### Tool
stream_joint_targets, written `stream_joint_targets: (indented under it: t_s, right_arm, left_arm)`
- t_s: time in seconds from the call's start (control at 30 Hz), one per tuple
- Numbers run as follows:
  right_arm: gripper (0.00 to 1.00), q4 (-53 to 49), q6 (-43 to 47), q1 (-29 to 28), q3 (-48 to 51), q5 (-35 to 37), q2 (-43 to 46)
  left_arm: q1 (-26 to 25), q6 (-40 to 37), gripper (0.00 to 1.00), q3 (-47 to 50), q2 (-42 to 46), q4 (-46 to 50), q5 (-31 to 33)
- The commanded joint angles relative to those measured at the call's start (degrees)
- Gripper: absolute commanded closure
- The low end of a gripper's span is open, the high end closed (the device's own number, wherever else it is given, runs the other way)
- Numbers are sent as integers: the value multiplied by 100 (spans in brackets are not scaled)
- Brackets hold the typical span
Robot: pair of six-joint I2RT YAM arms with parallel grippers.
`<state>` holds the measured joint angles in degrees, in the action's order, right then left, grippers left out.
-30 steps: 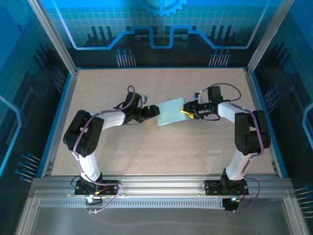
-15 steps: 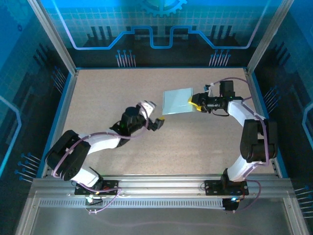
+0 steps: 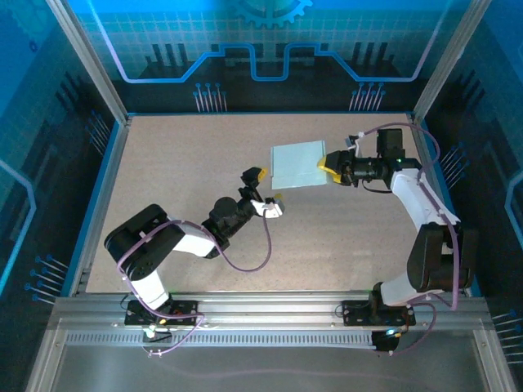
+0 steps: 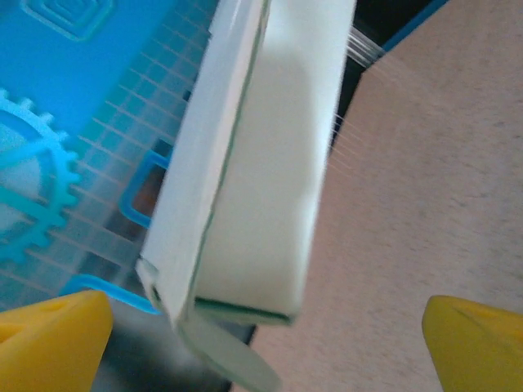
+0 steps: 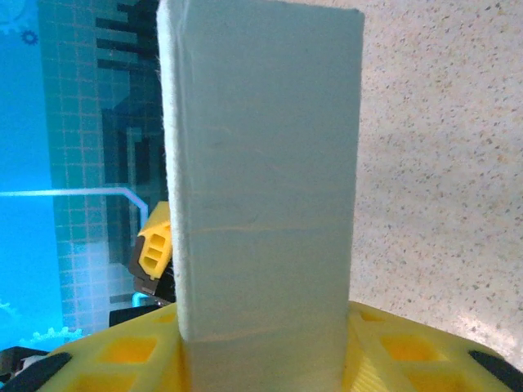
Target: Fold the paper box
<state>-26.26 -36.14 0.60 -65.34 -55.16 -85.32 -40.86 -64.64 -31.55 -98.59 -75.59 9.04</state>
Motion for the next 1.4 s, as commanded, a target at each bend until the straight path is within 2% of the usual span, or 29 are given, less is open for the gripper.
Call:
stream_joint_targets:
  t_s: [0.0,0.23,0.53,0.8,1.03,1.37]
  right_arm:
    - [56,-673,228,80,-225,-310,212]
    - [56,-863,196,75,-196,-471,286]
    - [57,-858,100,22,-58,-551,228]
    - [56,-883,69,-14,-96,-563,158]
    - [56,-962,117,-75,-133,-546,130]
    - [42,-903,-108,-78,-224,-408,104]
  left_arm:
    - [-51,-714,2,-130,120,-465,133]
    - [-132,-1000,14,-158,260,-441,94]
    - [-273,-1156,23,-144,428,-234,87]
    - [-277,-1052,42,-1,516,-280,81]
    - [-274,-1002,52,17,533,-229,73]
    - [-274,-562,63,17,415,-294,2]
